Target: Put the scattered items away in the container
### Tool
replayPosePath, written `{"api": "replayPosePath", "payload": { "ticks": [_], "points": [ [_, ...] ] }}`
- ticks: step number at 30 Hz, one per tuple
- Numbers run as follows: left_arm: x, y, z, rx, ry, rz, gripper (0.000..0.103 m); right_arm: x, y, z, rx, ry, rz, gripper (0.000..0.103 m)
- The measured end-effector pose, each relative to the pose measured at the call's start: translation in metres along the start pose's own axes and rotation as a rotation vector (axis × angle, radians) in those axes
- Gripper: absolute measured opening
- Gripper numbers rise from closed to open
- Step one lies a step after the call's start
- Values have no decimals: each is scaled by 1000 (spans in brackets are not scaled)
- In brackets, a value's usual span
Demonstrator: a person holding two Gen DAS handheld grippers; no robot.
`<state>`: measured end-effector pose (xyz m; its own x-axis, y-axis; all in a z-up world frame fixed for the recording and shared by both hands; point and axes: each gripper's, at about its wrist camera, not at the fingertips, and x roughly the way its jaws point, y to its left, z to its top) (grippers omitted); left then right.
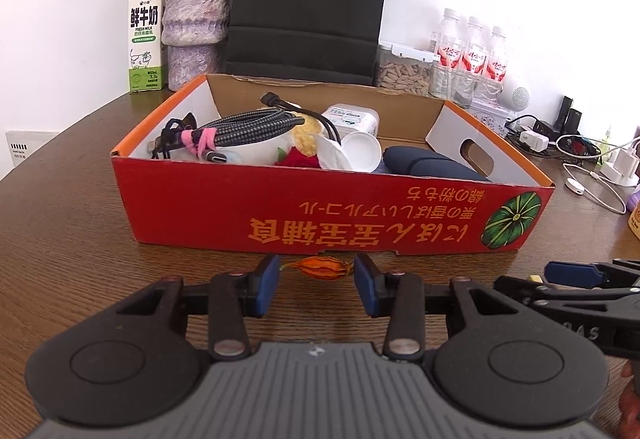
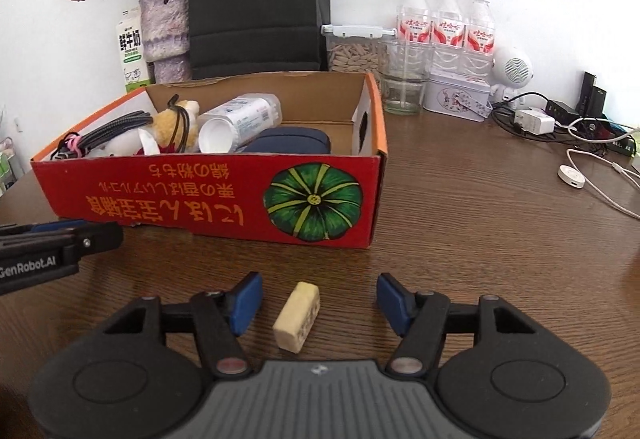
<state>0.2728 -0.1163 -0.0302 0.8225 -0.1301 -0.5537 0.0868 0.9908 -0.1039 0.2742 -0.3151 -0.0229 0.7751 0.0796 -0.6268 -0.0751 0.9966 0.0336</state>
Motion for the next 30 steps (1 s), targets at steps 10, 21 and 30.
{"api": "replayPosePath", "payload": {
  "ticks": [10, 21, 30],
  "points": [
    [2, 4, 0, 1, 11, -39, 41, -3, -6, -3, 4, -3, 27, 11],
    [-23, -6, 2, 35, -100, -76, 42, -27, 6, 1, -20, -154, 95, 10],
    [-49, -14, 34, 64, -251, -101, 42, -46, 21, 37, 51, -327, 95, 10]
  ]
}}
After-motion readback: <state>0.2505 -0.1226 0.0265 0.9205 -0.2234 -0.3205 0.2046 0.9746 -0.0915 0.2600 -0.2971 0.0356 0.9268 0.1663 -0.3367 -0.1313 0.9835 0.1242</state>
